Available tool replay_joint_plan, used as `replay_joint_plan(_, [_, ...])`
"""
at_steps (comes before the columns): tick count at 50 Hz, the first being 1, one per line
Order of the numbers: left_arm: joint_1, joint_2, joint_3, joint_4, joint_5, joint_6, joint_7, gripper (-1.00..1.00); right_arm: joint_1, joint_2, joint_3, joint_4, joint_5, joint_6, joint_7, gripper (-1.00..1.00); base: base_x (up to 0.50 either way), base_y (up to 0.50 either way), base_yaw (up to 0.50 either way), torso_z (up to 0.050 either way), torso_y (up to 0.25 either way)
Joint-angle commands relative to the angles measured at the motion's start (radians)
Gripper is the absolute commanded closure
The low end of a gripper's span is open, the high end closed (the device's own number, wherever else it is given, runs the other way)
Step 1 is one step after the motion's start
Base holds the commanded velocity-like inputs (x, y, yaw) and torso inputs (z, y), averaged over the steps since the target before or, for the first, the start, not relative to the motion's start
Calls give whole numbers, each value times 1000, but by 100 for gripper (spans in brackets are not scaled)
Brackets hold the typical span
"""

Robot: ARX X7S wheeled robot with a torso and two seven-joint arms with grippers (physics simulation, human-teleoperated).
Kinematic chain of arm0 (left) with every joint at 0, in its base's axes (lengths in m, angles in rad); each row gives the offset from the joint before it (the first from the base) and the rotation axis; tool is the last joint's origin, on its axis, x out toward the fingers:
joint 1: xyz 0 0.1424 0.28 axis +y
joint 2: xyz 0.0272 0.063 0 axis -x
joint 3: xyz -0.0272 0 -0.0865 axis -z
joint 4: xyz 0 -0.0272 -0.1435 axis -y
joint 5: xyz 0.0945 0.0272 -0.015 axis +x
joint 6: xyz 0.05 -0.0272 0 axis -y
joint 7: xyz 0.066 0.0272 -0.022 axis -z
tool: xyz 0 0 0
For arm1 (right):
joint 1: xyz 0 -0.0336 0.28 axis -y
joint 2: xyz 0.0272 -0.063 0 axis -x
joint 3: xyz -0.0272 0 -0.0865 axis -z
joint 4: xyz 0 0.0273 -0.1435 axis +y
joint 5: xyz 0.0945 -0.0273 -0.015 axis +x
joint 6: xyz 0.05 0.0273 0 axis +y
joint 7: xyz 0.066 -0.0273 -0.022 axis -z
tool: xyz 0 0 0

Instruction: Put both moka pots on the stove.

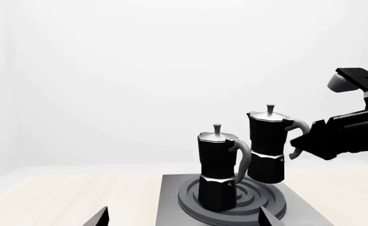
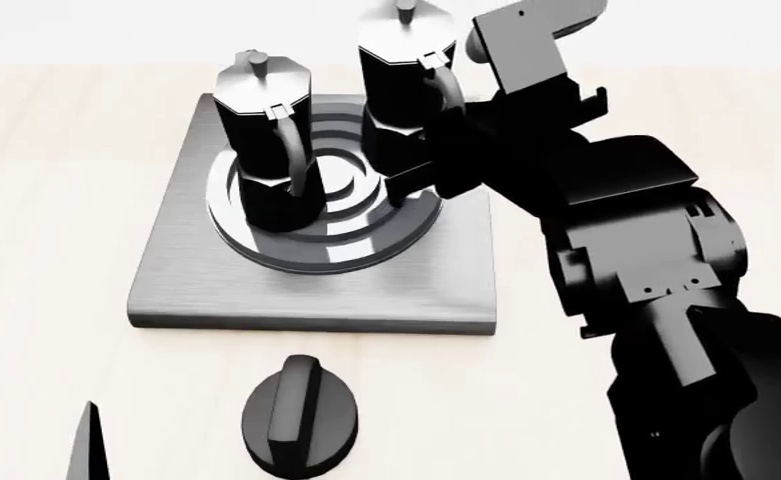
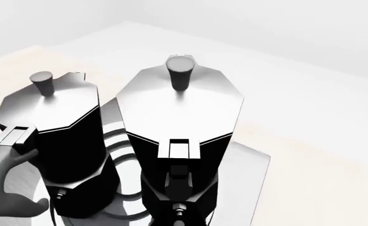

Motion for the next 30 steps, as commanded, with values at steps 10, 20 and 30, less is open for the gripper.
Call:
replay_joint_plan(10, [-3,-3,3,-3,-3,3,-2,-100,-6,-24,121,0,-74,-3,-20,100,0,0,0,0,1])
replay_joint_plan(20, [-2,-5,2,-6,-4,9,-4,-100,-16,-34,154,1,-117,17,-13,100,0,0,0,0,1])
replay_joint_plan(30, [-2,-7,5,0,-4,4,-7,-100,-29,-39,209,1,-179,33,-16,100,0,0,0,0,1])
